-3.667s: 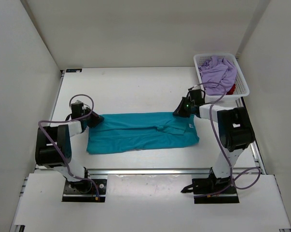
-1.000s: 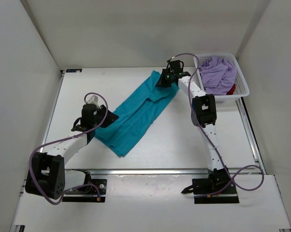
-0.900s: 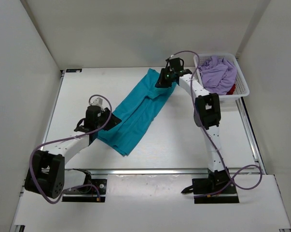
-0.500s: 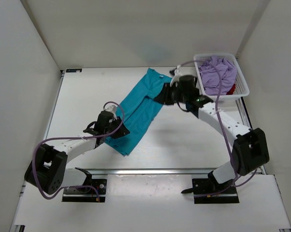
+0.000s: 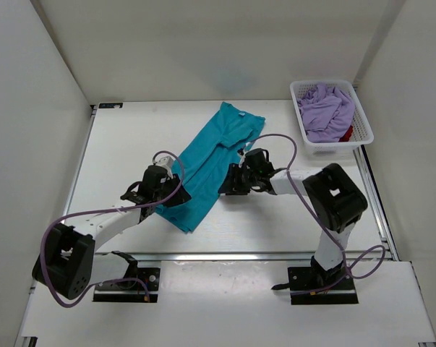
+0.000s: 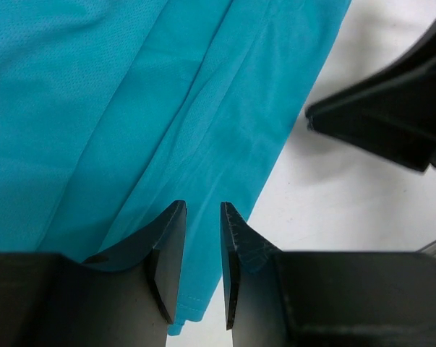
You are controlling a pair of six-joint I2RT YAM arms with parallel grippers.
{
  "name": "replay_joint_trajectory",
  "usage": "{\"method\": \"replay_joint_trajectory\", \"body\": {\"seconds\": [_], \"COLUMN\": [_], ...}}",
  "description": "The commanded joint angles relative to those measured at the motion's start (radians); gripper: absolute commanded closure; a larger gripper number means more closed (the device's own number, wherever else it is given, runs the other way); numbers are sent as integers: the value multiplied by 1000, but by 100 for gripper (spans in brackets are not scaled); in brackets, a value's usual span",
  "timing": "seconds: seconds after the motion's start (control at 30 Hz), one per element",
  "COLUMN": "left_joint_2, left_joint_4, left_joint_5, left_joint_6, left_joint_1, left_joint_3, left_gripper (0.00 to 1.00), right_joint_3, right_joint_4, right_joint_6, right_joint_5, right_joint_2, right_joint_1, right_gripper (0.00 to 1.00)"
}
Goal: Fold and stack the t-shirts
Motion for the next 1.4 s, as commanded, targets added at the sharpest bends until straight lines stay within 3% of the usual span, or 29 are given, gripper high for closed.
{"method": "replay_joint_trajectory", "body": {"seconds": [0.0, 0.03, 0.1, 0.13, 0.2, 0.4, 0.5, 0.67, 0.77, 0.97, 1.1, 1.27, 1.37], "left_joint_2": [-16, -10, -1, 2, 10, 66, 134, 145, 64, 11, 51, 86, 97], "left_joint_4": [-30, -34, -42, -42, -42, -82, -88, -162, -186, -218, -215, -211, -202], "left_joint_5": [-21, -24, -20, -24, -23, -52, -32, -90, -130, -193, -161, -118, -101], "left_joint_6": [31, 32, 41, 40, 43, 80, 80, 124, 139, 141, 135, 126, 120], "left_joint_1": [-6, -7, -6, -9, -13, -107, -162, -205, -138, -96, -115, -145, -153], "left_joint_3": [43, 47, 57, 60, 66, 123, 159, 190, 141, 83, 49, 35, 25], "left_gripper": [63, 63, 63, 63, 64, 63, 66, 65, 60, 45, 42, 37, 43], "right_joint_3": [81, 92, 95, 91, 72, -52, -50, -229, -311, -446, -483, -532, -523], "right_joint_4": [95, 98, 116, 115, 112, -27, -139, -140, -178, -236, -212, -175, -170], "right_joint_6": [52, 53, 70, 72, 61, -46, -125, -79, -68, -16, 29, 58, 61], "right_joint_5": [7, 7, -27, -30, -53, -108, -135, -33, 19, 46, 63, 42, 45], "right_joint_2": [90, 121, 140, 140, 129, -40, -90, -301, -446, -599, -604, -600, -586], "right_joint_1": [13, 19, 9, 2, -30, -244, -301, -320, -301, -156, -58, -39, -15], "right_gripper": [62, 65, 92, 98, 100, 100, 79, 72, 65, 63, 63, 61, 63]}}
